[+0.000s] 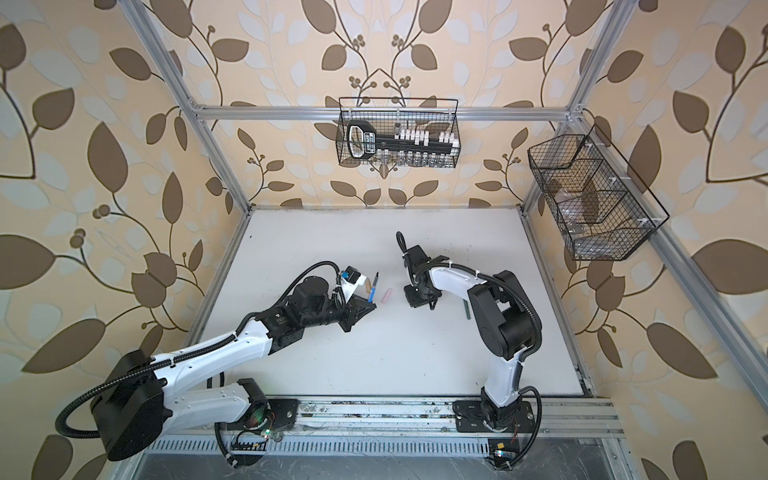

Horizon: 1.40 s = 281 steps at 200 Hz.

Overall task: Insert the pens into the pen caps
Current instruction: 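Lift the blue cap off the table with the right gripper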

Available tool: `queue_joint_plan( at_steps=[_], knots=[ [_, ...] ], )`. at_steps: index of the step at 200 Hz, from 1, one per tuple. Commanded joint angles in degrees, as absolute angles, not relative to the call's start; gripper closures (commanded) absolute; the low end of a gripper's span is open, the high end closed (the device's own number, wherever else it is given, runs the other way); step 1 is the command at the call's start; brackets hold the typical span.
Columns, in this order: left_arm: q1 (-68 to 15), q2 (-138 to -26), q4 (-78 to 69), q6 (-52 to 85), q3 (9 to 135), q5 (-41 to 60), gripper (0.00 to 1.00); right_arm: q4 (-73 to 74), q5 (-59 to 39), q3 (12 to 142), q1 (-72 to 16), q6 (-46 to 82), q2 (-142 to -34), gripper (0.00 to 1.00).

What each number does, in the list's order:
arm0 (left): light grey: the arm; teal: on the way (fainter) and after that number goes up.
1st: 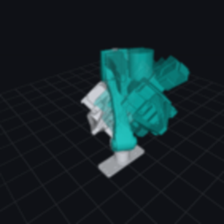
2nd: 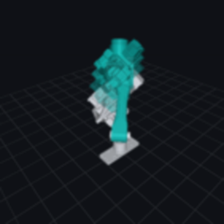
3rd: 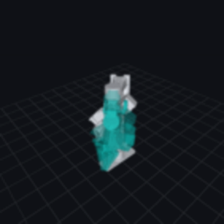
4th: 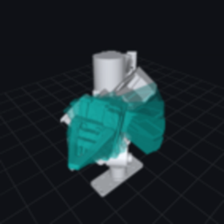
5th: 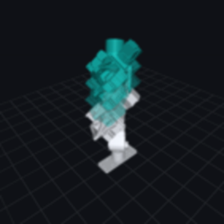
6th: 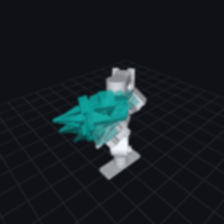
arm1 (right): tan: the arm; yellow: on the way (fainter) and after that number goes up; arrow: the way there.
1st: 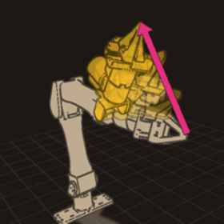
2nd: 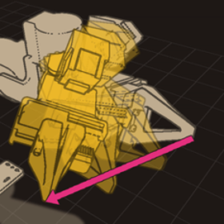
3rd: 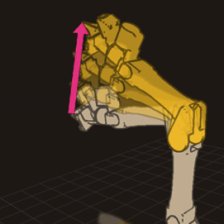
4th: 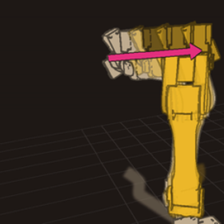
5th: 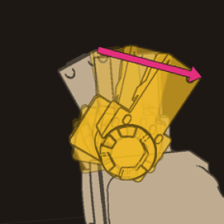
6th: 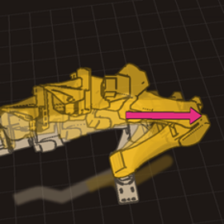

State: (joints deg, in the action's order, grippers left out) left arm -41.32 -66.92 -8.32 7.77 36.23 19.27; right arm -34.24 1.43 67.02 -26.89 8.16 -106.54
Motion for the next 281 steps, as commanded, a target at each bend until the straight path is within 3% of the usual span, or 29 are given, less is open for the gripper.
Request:
queue_joint_plan(
  at_steps=[1, 57, 138, 227, 281],
  knots=[
    [-41.66, -65.74, -9.64, 6.96, 36.25, 18.97, 1.0, -37.44, 0.02, 67.04, -26.84, 6.86, -106.35, 0.57],
    [-41.66, -65.06, -9.32, 6.6, 36.12, 18.28, 1.0, -41.68, 0.43, 72.54, -26.72, 6.85, -105.15, 0.52],
    [-41.66, -65.9, -9.4, 6.68, 36.39, 19.07, 1.0, -40.79, 2.18, 77.32, -26.67, 5.4, -112.41, 0.53],
    [-41.66, -65.48, -9.4, 6.68, 36.23, 19.23, 1.0, -39.81, 3.88, 77.63, -26.9, 5.48, -115.3, 0.63],
    [-41.66, -65.69, -9.82, 6.88, 36.18, 19.34, 1.0, -37.12, 3.99, 75.61, -27.15, 5.5, -115.66, 0.74]
  ],
)
